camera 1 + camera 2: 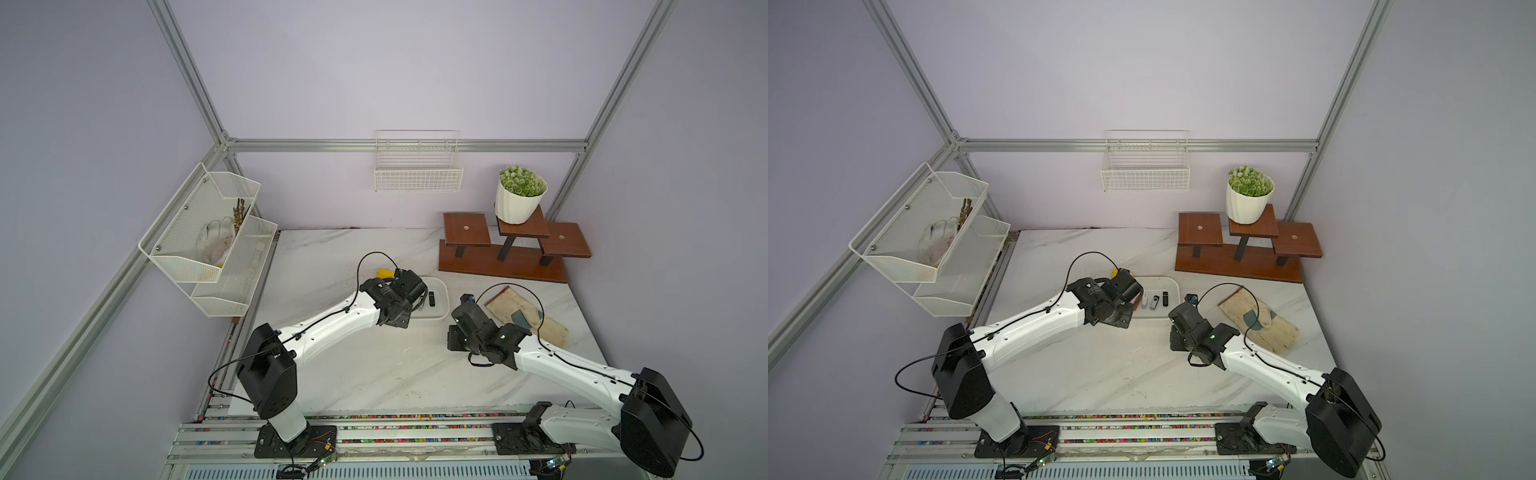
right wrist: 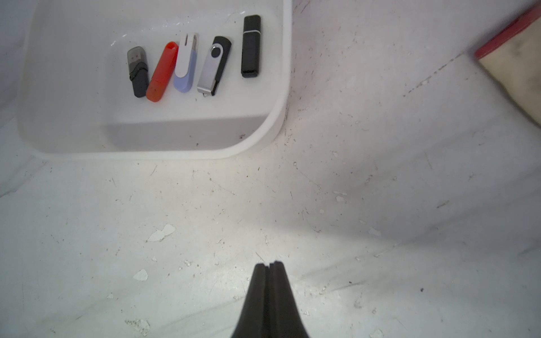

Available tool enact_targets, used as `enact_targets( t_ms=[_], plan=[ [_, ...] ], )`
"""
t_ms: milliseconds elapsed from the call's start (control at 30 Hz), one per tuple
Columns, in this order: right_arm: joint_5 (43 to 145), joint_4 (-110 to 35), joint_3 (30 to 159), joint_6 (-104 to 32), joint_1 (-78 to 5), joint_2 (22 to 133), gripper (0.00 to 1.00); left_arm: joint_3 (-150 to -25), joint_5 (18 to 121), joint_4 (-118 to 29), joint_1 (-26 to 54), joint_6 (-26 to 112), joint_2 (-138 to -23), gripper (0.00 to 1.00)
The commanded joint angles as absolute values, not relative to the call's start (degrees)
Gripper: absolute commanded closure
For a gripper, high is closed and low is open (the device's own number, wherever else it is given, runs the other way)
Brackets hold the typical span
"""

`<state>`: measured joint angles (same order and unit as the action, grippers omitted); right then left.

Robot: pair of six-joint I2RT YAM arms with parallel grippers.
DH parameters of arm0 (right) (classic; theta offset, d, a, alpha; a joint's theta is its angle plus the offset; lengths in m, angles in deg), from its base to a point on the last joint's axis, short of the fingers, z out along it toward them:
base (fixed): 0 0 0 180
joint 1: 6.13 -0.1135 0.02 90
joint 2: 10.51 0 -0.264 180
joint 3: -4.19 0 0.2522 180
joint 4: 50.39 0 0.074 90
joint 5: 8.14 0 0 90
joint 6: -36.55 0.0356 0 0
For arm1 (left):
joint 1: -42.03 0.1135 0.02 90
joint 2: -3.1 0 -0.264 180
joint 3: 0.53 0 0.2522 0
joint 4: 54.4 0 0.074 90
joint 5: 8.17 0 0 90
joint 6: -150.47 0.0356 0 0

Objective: Put the usb flash drive into the storage box
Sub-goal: Place the USB flash in the storage box.

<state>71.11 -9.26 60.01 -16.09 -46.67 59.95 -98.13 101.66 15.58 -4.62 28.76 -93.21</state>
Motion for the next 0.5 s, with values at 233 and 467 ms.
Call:
enact_targets(
  t_ms=[233, 467],
  plan=[
    [71.34, -9.05, 61.43, -16.57, -45.39, 59.86, 1.0, -106.1, 98.69, 11.64, 1.32, 35.11, -104.67, 1.0],
    [71.56, -8.68, 62.27, -17.31, -44.57, 60.77, 1.0, -106.05, 97.87, 7.28, 2.7, 34.66, -109.07, 1.0]
  ],
)
